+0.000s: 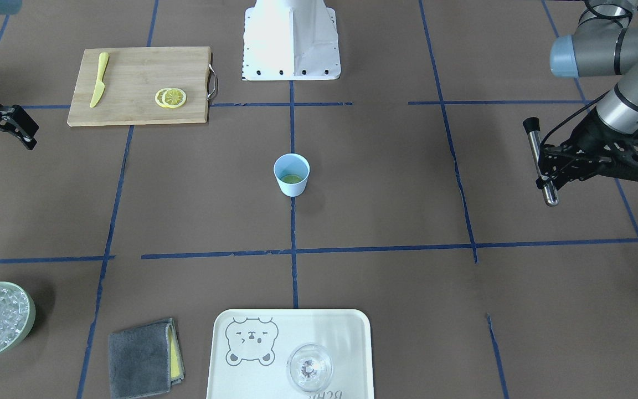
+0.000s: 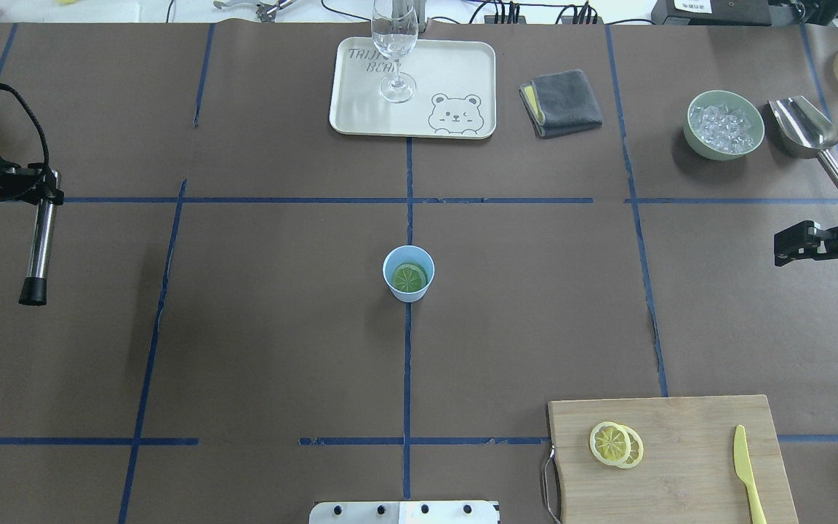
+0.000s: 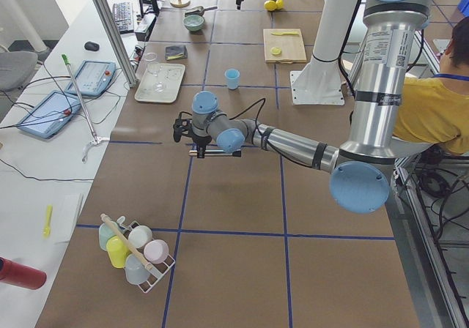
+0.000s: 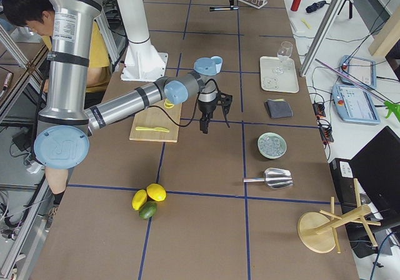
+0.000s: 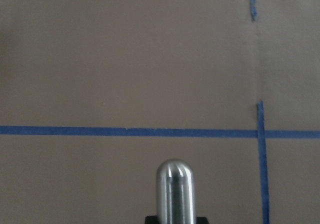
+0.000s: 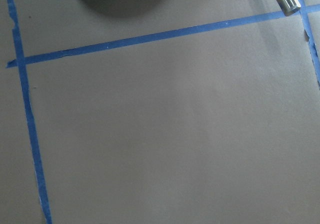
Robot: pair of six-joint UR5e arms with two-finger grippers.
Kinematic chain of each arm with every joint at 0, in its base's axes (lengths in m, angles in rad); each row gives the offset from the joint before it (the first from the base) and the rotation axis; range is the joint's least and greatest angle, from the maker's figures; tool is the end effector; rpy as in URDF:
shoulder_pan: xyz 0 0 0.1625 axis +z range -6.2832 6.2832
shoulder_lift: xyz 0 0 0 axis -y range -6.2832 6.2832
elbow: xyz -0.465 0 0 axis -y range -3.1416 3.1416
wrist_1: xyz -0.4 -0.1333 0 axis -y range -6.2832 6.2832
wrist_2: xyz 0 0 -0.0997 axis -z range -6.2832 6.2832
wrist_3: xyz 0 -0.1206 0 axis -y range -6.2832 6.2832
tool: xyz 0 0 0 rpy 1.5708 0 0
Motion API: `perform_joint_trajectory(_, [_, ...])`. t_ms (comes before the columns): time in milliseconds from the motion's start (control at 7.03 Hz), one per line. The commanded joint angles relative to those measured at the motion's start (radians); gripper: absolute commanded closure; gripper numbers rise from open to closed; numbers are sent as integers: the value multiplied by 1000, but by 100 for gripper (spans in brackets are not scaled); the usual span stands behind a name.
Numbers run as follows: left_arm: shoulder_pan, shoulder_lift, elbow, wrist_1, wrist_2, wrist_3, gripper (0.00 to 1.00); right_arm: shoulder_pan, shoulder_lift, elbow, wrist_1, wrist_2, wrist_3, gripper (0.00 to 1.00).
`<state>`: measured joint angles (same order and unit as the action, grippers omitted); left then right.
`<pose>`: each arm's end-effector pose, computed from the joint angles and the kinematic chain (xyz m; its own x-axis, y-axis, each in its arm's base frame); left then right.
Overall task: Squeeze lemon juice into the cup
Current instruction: 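Lower the muddler upright onto the table with the left gripper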
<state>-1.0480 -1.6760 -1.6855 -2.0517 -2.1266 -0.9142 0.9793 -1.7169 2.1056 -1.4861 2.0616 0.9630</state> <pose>0.2300 -0.5386 0.5517 0.6479 -0.0857 -0.7569 0.2155 0.9737 0.0742 -0.1817 -0.4076 0.5202 0.7571 0.2238 0.6138 -0.2192 0.9720 -0.0840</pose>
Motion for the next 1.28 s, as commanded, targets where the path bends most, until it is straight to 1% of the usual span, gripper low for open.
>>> perform_joint_trajectory(0, [99, -11, 27, -8, 120, -46, 100, 1, -3, -1, 0, 0, 0, 0])
perform_joint_trajectory(142, [133, -11, 36, -13, 170, -29, 100, 1, -1, 1, 0, 0, 0, 0])
perform_joint_trajectory(284, [152, -10, 47, -25, 174, 13, 100, 1, -3, -1, 1, 0, 2, 0])
perform_joint_trajectory(569, [170, -5, 49, -25, 183, 21, 100, 1, -3, 1, 1, 0, 2, 0])
perform_joint_trajectory(711, [205, -5, 53, -24, 210, 21, 100, 1, -3, 1, 0, 0, 2, 0])
perform_joint_trajectory(1137, [238, -4, 55, -19, 218, 28, 100, 1, -3, 4, 1, 0, 3, 0])
